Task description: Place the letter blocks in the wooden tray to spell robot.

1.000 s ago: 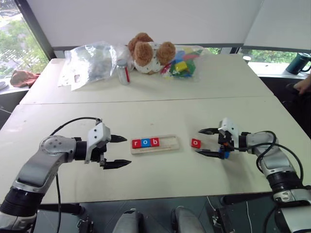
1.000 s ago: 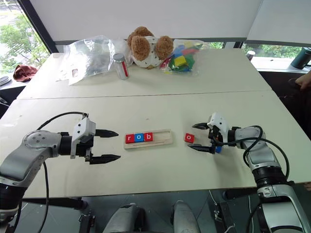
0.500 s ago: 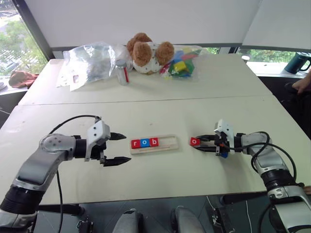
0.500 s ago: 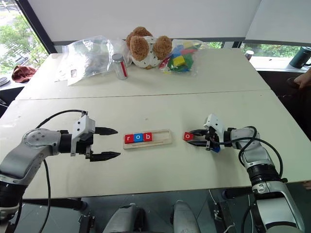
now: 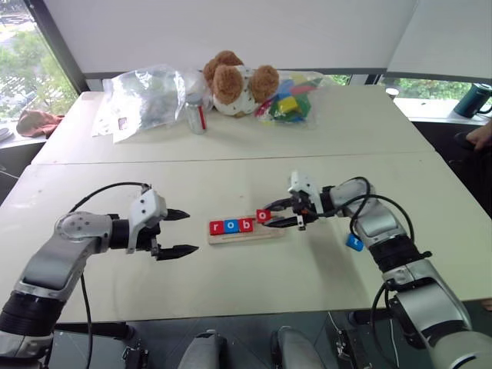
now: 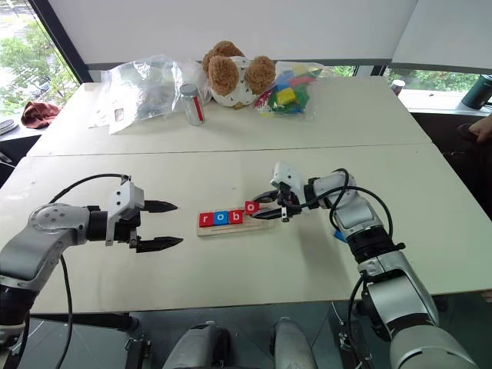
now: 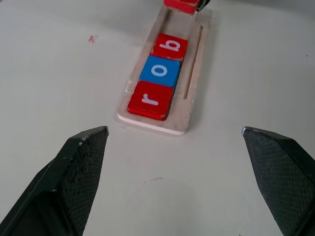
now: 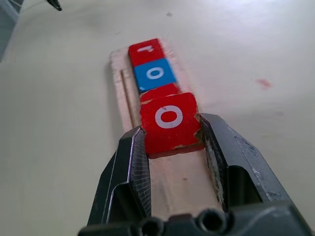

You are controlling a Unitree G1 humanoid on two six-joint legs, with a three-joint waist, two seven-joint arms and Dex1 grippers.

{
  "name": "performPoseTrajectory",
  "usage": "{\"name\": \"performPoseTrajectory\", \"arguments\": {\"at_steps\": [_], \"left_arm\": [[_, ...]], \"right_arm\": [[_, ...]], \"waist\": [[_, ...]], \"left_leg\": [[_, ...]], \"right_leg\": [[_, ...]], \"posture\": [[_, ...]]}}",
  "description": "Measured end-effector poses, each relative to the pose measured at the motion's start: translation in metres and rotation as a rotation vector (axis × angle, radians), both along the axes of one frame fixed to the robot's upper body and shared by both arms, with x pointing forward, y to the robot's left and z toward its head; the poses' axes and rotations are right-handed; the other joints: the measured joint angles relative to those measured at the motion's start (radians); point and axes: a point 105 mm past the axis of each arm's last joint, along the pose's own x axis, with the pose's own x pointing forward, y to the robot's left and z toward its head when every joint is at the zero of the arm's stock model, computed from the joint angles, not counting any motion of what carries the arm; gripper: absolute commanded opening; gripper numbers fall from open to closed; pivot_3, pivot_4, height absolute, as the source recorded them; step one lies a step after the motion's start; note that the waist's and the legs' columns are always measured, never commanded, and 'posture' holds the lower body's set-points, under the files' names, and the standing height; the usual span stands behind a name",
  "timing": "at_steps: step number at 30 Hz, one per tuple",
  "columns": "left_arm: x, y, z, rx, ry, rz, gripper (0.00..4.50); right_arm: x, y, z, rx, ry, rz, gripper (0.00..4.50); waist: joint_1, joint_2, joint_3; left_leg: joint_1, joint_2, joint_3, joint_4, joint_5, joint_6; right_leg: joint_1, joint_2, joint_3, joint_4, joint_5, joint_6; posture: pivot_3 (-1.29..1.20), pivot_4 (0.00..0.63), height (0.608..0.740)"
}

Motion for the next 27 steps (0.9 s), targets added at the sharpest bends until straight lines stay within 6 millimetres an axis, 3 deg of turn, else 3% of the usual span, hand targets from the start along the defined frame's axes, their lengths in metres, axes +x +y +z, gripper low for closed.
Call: {"name": "performPoseTrajectory", "arguments": {"at_steps": [9,27], "left_arm": [[-0.002,0.001,-0.006,-0.007,0.005,0.033,4.50],[-0.004,-0.001,-0.011,-0.023,0.003,0.062,4.50]], "right_arm": [[0.007,-0.002,-0.007,-0.062,-0.015,0.029,1.11],[0.009,0.017,-0.013,-0.086,-0.045,0.082,1.11]], "waist": [[-0.006,0.000,0.000],[-0.008,0.000,0.000]], "left_leg": [[0.000,0.001,0.000,-0.001,0.000,0.000],[0.001,0.001,0.000,-0.001,0.000,-0.001]], "right_leg": [[-0.001,0.001,0.000,0.001,0.000,0.000],[-0.001,0.001,0.000,0.001,0.000,0.000]], "posture": [[0.00,0.150,0.740],[0.00,0.150,0.740]]}}
